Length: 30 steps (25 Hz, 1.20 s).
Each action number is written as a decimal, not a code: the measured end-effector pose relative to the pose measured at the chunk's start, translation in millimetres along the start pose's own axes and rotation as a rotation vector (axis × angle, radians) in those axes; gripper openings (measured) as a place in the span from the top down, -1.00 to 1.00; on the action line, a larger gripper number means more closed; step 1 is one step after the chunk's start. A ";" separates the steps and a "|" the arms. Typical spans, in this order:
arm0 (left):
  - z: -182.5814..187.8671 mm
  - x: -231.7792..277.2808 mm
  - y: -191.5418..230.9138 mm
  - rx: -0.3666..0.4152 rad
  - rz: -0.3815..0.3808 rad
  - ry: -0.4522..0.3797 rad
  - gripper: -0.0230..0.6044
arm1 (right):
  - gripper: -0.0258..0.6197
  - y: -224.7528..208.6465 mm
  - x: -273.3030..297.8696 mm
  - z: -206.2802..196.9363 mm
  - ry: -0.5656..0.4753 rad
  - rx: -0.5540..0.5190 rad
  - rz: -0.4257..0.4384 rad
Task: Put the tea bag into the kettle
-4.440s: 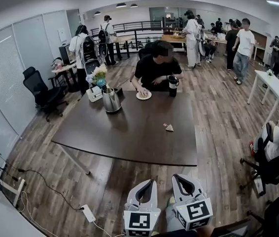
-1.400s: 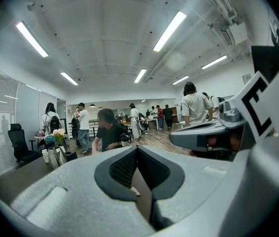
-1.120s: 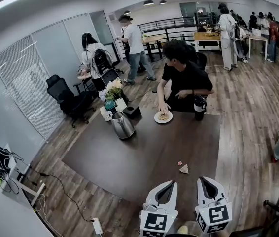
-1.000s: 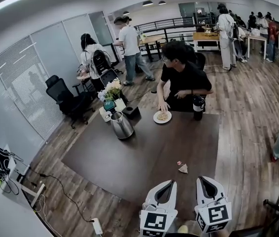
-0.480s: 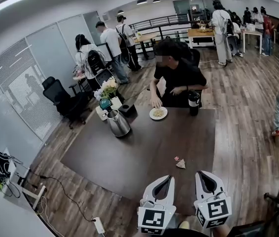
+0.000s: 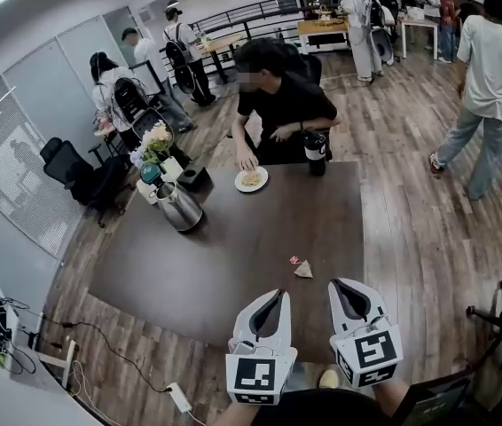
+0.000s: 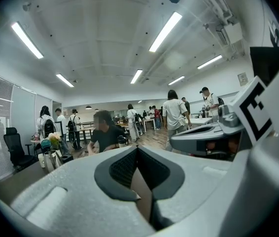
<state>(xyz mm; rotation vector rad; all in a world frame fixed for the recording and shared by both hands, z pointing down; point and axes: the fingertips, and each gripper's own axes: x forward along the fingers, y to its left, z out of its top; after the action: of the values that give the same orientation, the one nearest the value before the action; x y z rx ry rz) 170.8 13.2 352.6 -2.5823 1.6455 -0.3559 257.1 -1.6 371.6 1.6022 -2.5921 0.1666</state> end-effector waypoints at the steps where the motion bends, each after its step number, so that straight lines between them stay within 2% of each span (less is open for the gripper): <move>1: 0.0 3.7 1.3 -0.001 -0.001 -0.001 0.91 | 0.90 -2.5 3.1 -0.5 0.003 0.000 -0.002; 10: -14.7 33.2 35.9 -0.025 0.002 0.050 0.91 | 0.90 -14.7 35.6 -14.4 0.070 0.001 -0.032; 17: -39.1 68.3 66.4 -0.055 -0.020 0.095 0.91 | 0.90 -21.1 73.3 -43.0 0.156 -0.011 -0.045; 30: -61.5 137.2 123.8 -0.079 -0.069 0.143 0.91 | 0.90 -31.3 147.0 -101.2 0.343 -0.047 -0.058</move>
<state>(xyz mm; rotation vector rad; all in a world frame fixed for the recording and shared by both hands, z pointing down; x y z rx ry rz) 102.6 -158.8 413.1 -2.7363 1.6479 -0.5003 221.5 -131.5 492.8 1.4804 -2.2721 0.3414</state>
